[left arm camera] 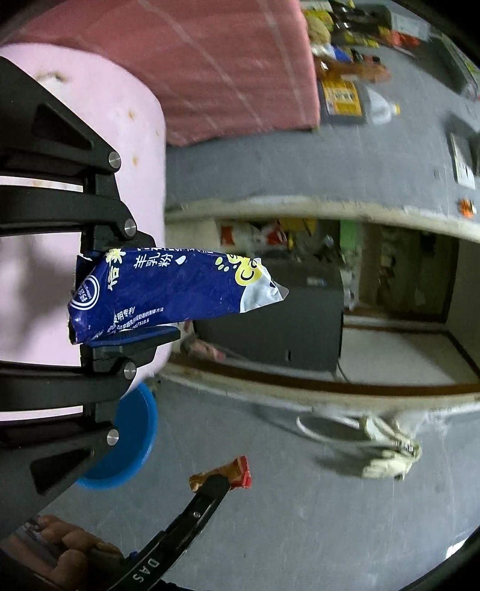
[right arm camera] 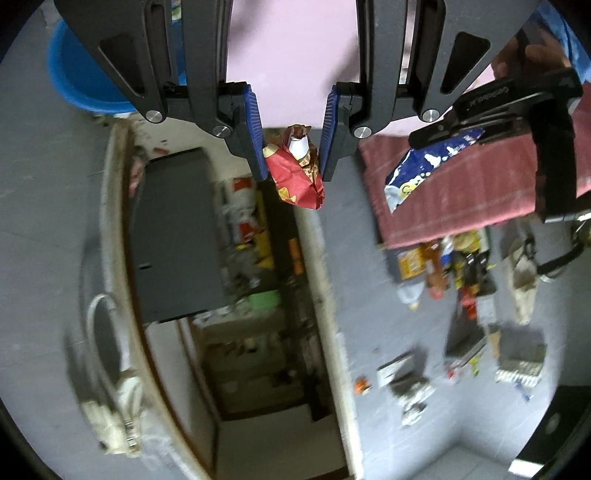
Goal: Collect trash
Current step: 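Carry the tube wrapper and red candy wrapper to the blue basin and open both tools, then move both tools back over the peanut shells and foil on the table, then grasp the peanut shell with the left tool while the right tool grasps the silver foil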
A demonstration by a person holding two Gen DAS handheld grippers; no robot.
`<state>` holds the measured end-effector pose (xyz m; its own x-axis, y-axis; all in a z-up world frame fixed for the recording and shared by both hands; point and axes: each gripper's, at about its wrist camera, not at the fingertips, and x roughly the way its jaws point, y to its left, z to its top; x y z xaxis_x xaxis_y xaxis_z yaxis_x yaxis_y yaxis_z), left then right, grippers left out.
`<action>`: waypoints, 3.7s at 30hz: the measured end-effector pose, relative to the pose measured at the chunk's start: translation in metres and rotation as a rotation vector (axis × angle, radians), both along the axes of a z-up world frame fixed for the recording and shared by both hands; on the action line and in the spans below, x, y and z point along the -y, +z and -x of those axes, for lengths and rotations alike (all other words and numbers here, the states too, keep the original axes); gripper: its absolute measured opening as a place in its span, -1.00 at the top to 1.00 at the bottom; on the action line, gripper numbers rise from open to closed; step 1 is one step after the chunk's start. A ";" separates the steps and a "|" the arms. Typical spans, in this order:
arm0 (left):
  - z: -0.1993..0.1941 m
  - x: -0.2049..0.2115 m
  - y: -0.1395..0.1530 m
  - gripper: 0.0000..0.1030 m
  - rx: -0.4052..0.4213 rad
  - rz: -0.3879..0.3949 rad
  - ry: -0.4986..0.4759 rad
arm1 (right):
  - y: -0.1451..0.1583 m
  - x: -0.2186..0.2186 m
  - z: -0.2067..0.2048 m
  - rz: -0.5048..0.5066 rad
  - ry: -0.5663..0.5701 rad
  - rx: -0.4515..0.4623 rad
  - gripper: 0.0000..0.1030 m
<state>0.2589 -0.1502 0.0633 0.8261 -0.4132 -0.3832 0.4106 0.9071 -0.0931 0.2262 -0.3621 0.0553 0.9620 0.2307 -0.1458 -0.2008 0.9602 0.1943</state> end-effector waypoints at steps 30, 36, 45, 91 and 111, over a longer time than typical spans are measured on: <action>-0.070 0.183 -0.068 0.20 -0.378 -0.010 -0.276 | -0.060 0.146 -0.007 -0.136 -0.290 -0.293 0.24; -0.065 0.171 -0.060 -0.13 -0.340 0.018 -0.258 | -0.054 0.145 -0.004 -0.141 -0.291 -0.270 0.06; -0.048 0.110 -0.016 -0.75 -0.177 0.107 -0.152 | -0.026 0.123 0.011 -0.089 -0.270 -0.146 -0.39; 0.007 -0.154 -0.060 -0.96 -0.147 -0.031 0.312 | -0.049 -0.106 -0.049 0.192 0.221 -0.202 -1.00; -0.022 -0.148 -0.105 0.13 -0.421 0.012 0.053 | -0.099 -0.154 -0.100 0.195 0.457 -0.551 0.09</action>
<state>0.2807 -0.0022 -0.0413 0.6183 -0.3814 -0.6872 0.2875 0.9235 -0.2539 0.3258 -0.2085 -0.0441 0.5521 0.5110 -0.6589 -0.5114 0.8316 0.2164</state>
